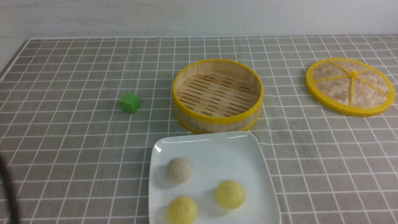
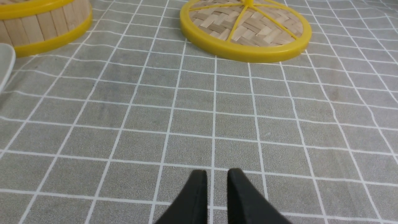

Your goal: Put the steamed buns into the plate on the grey tablecloth.

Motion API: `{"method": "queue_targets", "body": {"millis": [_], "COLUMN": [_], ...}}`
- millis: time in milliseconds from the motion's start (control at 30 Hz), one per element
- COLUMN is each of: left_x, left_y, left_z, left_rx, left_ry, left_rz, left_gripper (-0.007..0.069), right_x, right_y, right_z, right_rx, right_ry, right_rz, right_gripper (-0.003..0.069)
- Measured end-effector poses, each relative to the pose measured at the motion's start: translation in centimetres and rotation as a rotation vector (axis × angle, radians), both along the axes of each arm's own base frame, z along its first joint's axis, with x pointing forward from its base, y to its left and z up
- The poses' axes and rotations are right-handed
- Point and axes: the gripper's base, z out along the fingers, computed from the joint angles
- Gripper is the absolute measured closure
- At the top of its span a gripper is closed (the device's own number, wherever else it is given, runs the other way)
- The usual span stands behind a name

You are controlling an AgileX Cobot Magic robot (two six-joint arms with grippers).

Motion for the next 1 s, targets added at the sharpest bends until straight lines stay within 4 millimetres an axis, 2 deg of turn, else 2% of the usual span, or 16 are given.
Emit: {"method": "queue_targets", "body": {"millis": [100, 167, 300, 467, 733, 1000], "left_x": [-1.7, -2.0, -1.8, -0.9, -0.3, -0.1], "left_y": [1.5, 1.5, 0.6, -1.7, -2.5, -2.1], "left_z": [-1.7, -4.0, -6.2, -8.2, -11.2, -12.7], "left_rx": [-0.093, -0.176, -0.308, -0.461, -0.394, -0.332], "left_ry": [-0.064, -0.138, -0.248, -0.382, -0.355, -0.285], "left_rz": [-0.001, -0.026, -0.082, -0.216, -0.238, -0.19], "left_gripper": [0.0602, 0.0602, 0.0597, 0.0591, 0.0583, 0.0575], "right_x": [0.0, 0.0, 0.0, 0.0, 0.0, 0.0], "right_y": [0.0, 0.0, 0.0, 0.0, 0.0, 0.0], "right_z": [0.0, 0.0, 0.0, 0.0, 0.0, 0.0], "right_rx": [0.0, 0.0, 0.0, 0.0, 0.0, 0.0], "right_ry": [0.0, 0.0, 0.0, 0.0, 0.001, 0.001], "right_rz": [0.0, 0.0, 0.0, 0.0, 0.0, 0.0], "right_gripper": [0.0531, 0.0526, 0.0523, 0.0517, 0.0505, 0.0494]}}
